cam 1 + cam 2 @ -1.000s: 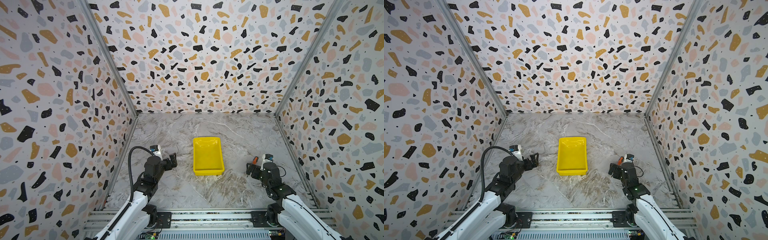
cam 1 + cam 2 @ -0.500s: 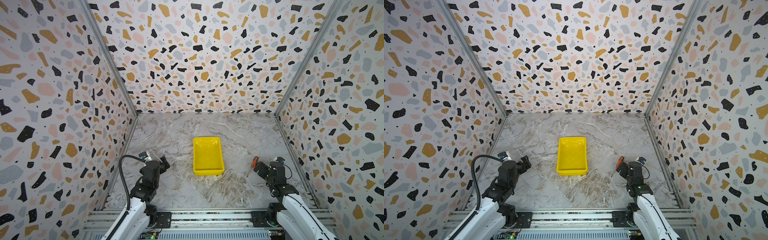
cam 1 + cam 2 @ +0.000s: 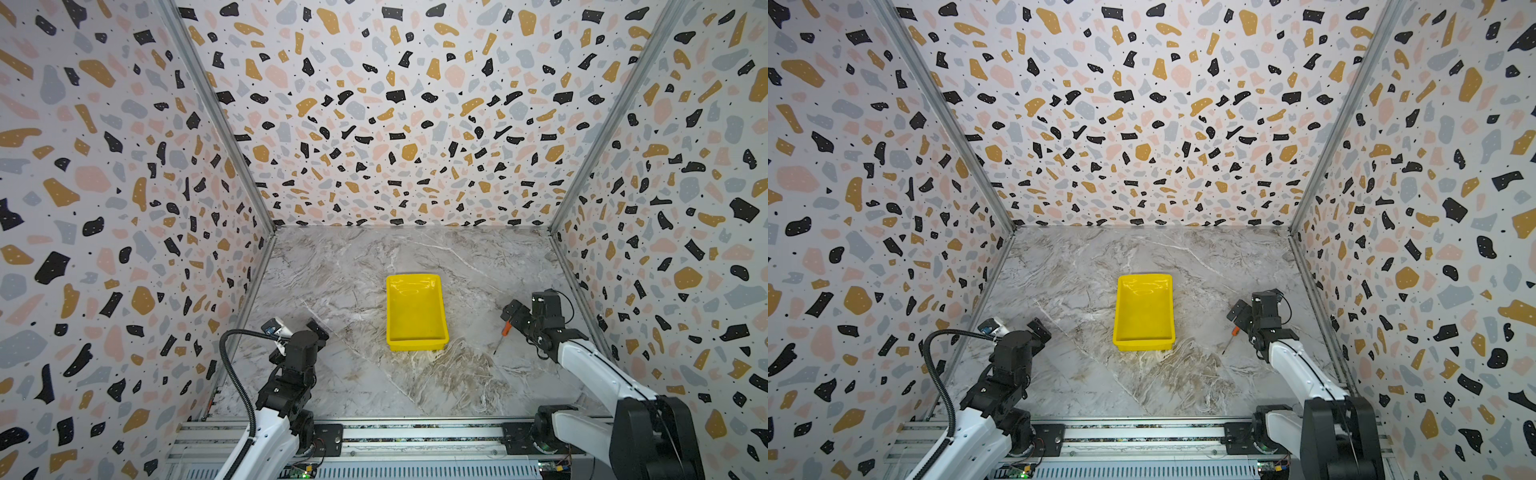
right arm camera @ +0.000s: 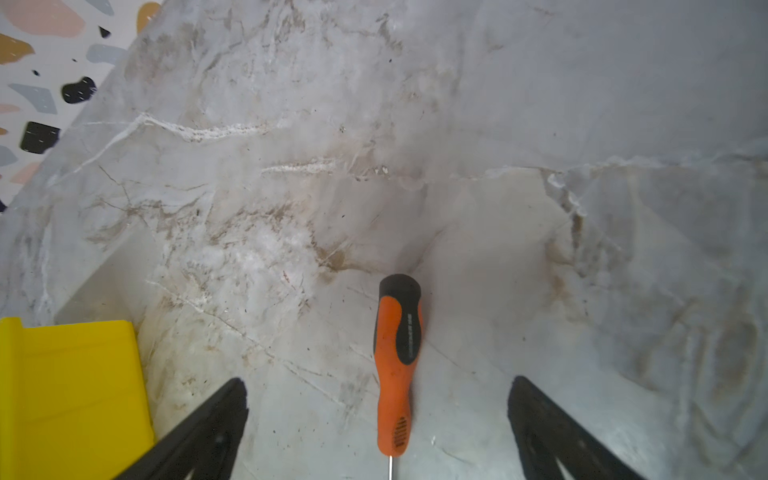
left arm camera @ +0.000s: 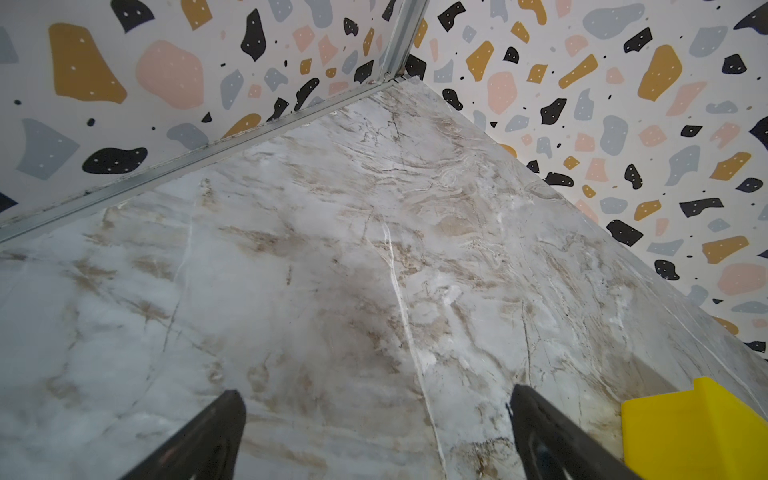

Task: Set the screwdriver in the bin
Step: 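Close the right gripper around the screwdriver's orange handle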

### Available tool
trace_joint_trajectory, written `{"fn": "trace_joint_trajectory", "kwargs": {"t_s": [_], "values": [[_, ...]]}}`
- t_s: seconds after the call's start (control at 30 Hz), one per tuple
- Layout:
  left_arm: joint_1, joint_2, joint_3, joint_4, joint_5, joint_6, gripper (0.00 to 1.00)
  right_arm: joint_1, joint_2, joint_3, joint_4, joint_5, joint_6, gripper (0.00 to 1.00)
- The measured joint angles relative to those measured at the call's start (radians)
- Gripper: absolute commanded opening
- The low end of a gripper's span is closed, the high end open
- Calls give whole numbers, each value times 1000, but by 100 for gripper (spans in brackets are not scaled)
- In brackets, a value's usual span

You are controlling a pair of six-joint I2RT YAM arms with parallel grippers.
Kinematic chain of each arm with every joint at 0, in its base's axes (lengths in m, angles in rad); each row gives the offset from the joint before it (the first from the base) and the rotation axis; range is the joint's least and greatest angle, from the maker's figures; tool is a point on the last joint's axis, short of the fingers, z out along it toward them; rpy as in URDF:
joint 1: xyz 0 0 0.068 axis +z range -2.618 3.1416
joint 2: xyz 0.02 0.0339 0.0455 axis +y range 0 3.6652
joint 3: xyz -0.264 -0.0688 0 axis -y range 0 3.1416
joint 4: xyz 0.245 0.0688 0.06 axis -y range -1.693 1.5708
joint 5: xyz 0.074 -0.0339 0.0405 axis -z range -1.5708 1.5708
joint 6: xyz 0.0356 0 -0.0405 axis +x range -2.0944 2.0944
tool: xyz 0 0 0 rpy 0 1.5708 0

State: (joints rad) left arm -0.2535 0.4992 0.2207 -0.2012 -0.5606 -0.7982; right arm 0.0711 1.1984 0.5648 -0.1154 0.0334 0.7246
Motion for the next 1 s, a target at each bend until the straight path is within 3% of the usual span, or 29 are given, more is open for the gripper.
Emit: {"fn": "trace_joint_trajectory", "kwargs": {"t_s": [0.17,0.47,0.63,0.73,0.8,0.93,1.0], "values": [[0,-40,-18,0,-5,-11,100,-1,214,171,-67,-66,-53,84],[0,-72,-23,0,-26,-33,100,-2,444,344,-214,-138,-109,84],[0,-74,-34,0,-27,-34,100,-2,447,358,-248,-135,-120,82],[0,-75,-34,0,-27,-34,100,-2,441,349,-256,-133,-122,75],[0,-76,-34,0,-27,-35,100,-2,423,329,-255,-130,-123,64],[0,-76,-34,0,-27,-36,100,-2,371,268,-251,-123,-125,63],[0,-76,-34,0,-27,-36,100,-2,355,252,-252,-116,-127,55]]}}
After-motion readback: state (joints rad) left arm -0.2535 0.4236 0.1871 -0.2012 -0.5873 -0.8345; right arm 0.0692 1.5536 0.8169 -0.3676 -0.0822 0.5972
